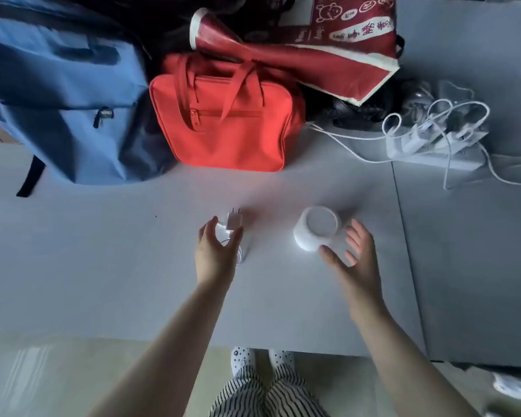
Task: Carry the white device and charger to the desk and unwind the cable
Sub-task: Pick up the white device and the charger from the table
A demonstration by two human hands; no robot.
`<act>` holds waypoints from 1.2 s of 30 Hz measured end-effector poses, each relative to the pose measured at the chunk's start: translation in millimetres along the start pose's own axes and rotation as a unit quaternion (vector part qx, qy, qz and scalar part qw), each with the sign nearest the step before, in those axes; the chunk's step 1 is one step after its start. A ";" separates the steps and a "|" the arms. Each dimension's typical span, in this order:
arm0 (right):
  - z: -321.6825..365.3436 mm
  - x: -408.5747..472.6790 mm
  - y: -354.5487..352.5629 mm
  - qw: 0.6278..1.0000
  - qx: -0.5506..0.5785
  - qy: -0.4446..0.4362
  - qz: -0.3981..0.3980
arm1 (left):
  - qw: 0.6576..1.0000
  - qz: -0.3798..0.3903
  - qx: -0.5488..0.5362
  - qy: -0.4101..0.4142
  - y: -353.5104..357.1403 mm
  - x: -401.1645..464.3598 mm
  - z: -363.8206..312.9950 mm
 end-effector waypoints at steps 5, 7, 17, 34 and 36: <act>-25.0 9.4 13.1 1.000 -0.014 -0.007 -0.002 | 0.998 -0.028 0.035 0.044 14.7 13.4 11.4; -33.5 15.9 15.4 1.000 -0.008 -0.013 -0.011 | 0.994 -0.050 0.063 0.079 19.6 16.7 8.7; -35.6 31.8 26.0 0.998 0.014 -0.068 -0.010 | 0.976 -0.145 0.109 0.117 32.8 18.7 7.4; 5.6 8.5 51.9 0.988 0.096 0.011 0.121 | 0.924 0.071 -0.370 -0.065 14.7 -34.3 -18.5; 12.4 -1.3 54.9 0.985 0.095 0.020 0.144 | 0.900 0.104 -0.410 -0.103 11.9 -47.2 -18.3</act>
Point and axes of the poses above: each hand's wrist, its own x-axis towards the middle knuckle, its own y-axis out of the palm, z = x × y, the point moved 9 cm from there along x, towards the middle knuckle, and after that the axes turned 3 degrees about -z, right-handed, at the moved point
